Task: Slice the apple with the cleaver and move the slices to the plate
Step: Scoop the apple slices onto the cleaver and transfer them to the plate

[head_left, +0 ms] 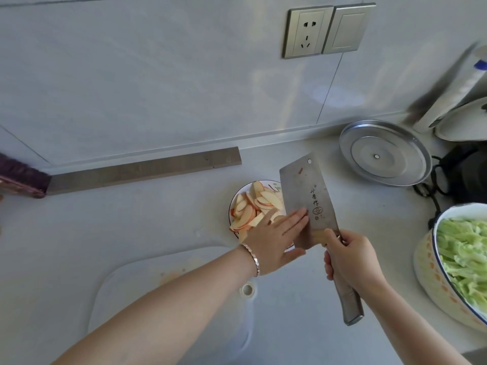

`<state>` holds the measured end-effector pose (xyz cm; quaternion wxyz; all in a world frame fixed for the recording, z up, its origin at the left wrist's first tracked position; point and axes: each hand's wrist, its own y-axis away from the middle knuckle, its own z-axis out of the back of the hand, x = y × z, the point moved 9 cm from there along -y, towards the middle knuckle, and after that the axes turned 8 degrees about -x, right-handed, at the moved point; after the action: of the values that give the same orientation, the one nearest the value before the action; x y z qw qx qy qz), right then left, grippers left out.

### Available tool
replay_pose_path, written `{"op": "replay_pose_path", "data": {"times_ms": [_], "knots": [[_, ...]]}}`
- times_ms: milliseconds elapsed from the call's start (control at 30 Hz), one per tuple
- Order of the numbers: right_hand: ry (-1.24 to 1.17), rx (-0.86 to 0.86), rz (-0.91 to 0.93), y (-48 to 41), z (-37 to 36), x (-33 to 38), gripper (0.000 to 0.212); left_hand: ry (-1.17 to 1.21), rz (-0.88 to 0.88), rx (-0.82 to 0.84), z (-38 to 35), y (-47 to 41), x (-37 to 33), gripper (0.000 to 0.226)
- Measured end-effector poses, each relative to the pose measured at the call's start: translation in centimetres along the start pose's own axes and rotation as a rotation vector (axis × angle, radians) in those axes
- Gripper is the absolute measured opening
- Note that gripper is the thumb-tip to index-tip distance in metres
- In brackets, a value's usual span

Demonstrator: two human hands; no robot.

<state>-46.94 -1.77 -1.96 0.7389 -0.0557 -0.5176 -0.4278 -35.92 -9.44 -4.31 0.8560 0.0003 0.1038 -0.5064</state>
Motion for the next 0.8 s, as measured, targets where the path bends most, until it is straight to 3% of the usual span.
{"op": "replay_pose_path", "data": {"times_ms": [100, 167, 300, 400, 467, 567, 633, 700, 800], "knots": [[-0.035, -0.011, -0.010, 0.0, -0.5, 0.0, 0.033, -0.026, 0.139, 0.127, -1.2, 0.8, 2.0, 0.101], [-0.052, -0.027, -0.020, -0.2, -0.5, 0.1, 0.030, -0.021, 0.335, 0.183, -1.7, 1.7, 4.6, 0.108], [-0.060, -0.041, -0.029, -0.5, -0.4, 0.2, 0.028, -0.019, 0.620, 0.200, -2.6, 3.9, 9.1, 0.064], [-0.055, -0.040, -0.039, -0.6, -0.5, 0.1, 0.028, 0.044, 0.647, 0.330, -4.5, 4.9, 9.4, 0.067], [-0.054, -0.036, -0.046, -0.7, -0.5, -0.2, 0.028, 0.083, 0.666, 0.335, -5.1, 4.6, 8.3, 0.084], [-0.050, -0.028, -0.054, -0.8, -0.5, -0.4, 0.029, 0.180, 0.737, 0.307, -5.7, 3.6, 6.6, 0.141], [-0.043, -0.030, -0.054, -0.8, -0.5, -0.4, 0.031, 0.188, 0.763, 0.314, -6.1, 3.2, 6.5, 0.150], [-0.038, -0.035, -0.053, -0.8, -0.5, -0.4, 0.031, 0.187, 0.727, 0.302, -5.3, 2.7, 6.4, 0.135], [-0.014, -0.022, -0.034, -0.4, -0.6, -0.1, 0.030, 0.052, 0.543, 0.174, -2.1, 2.8, 6.1, 0.069]]}}
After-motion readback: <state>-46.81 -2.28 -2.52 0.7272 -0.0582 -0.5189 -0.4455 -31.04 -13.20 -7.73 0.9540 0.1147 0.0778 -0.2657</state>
